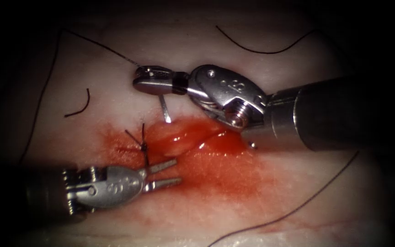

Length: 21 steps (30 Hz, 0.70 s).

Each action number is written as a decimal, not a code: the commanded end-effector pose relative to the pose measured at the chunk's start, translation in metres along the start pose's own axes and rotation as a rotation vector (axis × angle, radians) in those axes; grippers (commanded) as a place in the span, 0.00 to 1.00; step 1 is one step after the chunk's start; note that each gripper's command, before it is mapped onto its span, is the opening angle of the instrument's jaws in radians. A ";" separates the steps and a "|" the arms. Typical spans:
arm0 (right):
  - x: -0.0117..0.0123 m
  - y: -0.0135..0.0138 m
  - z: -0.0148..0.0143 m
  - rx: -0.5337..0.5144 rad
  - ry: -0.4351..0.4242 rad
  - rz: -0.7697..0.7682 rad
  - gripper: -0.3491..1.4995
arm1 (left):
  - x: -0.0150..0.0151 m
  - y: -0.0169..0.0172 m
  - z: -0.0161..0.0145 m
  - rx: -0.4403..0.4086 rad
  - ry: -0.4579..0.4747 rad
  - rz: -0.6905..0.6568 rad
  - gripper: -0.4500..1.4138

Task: Wound Closure
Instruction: Push needle through adjacent tissue above incision with right needle holder

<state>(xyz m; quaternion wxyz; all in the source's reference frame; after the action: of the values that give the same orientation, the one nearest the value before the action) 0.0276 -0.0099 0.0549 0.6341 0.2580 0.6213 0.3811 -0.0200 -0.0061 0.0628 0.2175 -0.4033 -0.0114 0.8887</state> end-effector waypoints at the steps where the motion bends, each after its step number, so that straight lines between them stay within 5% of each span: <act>1: -0.0005 -0.0001 0.0008 0.003 -0.002 0.028 0.00 | -0.0001 0.0002 0.0006 -0.002 0.001 -0.001 0.23; 13: -0.0024 -0.0017 0.0011 0.043 -0.099 0.410 0.00 | 0.0000 0.0000 0.0006 -0.002 0.000 -0.003 0.23; 21: -0.0043 -0.0040 0.0012 0.077 -0.147 0.423 0.00 | 0.0001 -0.0002 0.0003 -0.005 0.000 -0.005 0.23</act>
<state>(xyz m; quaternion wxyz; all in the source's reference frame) 0.0290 -0.0156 0.0539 0.5683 0.4414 0.5139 0.4670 -0.0196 -0.0056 0.0624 0.2190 -0.4036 -0.0146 0.8882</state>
